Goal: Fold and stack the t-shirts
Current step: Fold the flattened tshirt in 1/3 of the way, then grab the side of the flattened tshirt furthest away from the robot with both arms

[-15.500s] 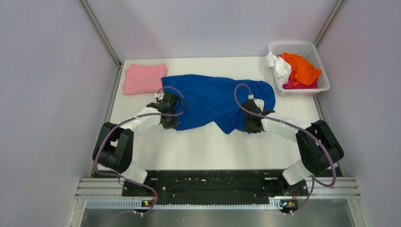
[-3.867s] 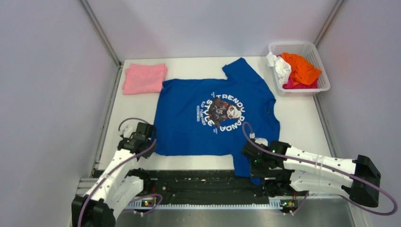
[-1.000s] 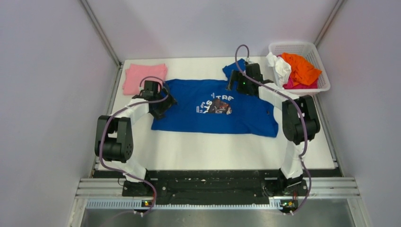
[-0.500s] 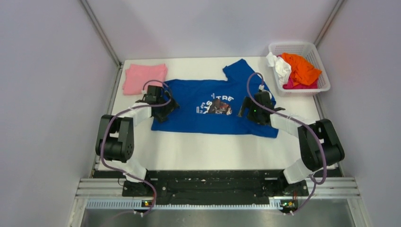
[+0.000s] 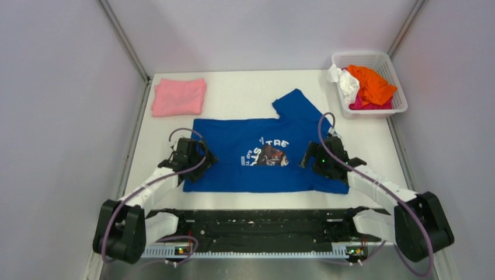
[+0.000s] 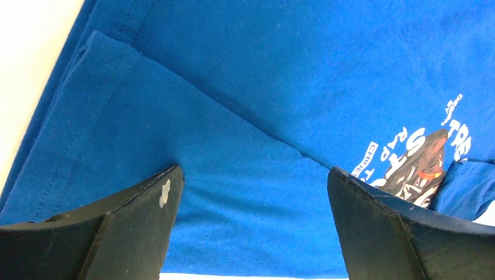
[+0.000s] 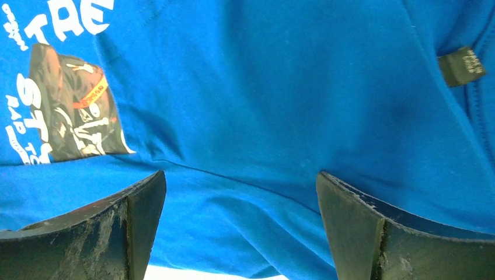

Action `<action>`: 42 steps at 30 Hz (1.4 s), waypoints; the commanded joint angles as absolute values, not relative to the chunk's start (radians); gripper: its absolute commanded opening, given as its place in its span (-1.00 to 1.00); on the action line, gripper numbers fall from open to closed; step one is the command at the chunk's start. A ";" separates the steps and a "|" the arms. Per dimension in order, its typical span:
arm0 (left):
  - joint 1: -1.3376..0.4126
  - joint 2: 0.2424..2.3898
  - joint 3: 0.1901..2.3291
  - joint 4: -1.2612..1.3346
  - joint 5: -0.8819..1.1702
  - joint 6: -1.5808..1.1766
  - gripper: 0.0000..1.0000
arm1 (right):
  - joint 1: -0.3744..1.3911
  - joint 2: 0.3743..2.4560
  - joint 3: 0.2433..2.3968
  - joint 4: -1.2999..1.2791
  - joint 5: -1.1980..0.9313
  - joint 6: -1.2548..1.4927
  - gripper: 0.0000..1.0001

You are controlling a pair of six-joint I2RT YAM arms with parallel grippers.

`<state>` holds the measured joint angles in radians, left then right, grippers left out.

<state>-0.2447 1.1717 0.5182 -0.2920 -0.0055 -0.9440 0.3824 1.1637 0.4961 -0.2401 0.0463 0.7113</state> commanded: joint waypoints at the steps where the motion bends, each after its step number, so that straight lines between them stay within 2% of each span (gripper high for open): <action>1: -0.248 1.071 0.412 -0.491 -0.107 -0.986 0.98 | 0.406 1.054 0.432 -0.429 0.067 0.746 0.97; 9: -0.248 0.991 0.437 -0.550 -0.111 -0.989 0.98 | 0.409 0.962 0.504 -0.409 0.144 0.681 0.97; 16: -0.247 1.047 0.730 -0.642 -0.279 -0.887 0.98 | 0.407 0.997 0.667 -0.323 0.171 0.596 0.97; 24: -0.119 1.452 1.137 -0.592 -0.314 -0.769 0.98 | 0.407 1.197 0.845 -0.210 0.222 0.509 0.98; 30: -0.094 1.782 1.494 -0.659 -0.331 -0.704 0.73 | 0.404 1.345 0.937 -0.197 0.267 0.460 0.97; 35: -0.088 1.975 1.639 -0.702 -0.341 -0.637 0.56 | 0.390 1.405 0.948 -0.192 0.275 0.441 0.97; 39: -0.088 2.106 1.777 -0.841 -0.350 -0.622 0.44 | 0.364 1.439 0.950 -0.188 0.263 0.434 0.97; 42: -0.086 2.142 1.785 -0.842 -0.354 -0.617 0.37 | 0.356 1.456 0.950 -0.182 0.256 0.428 0.97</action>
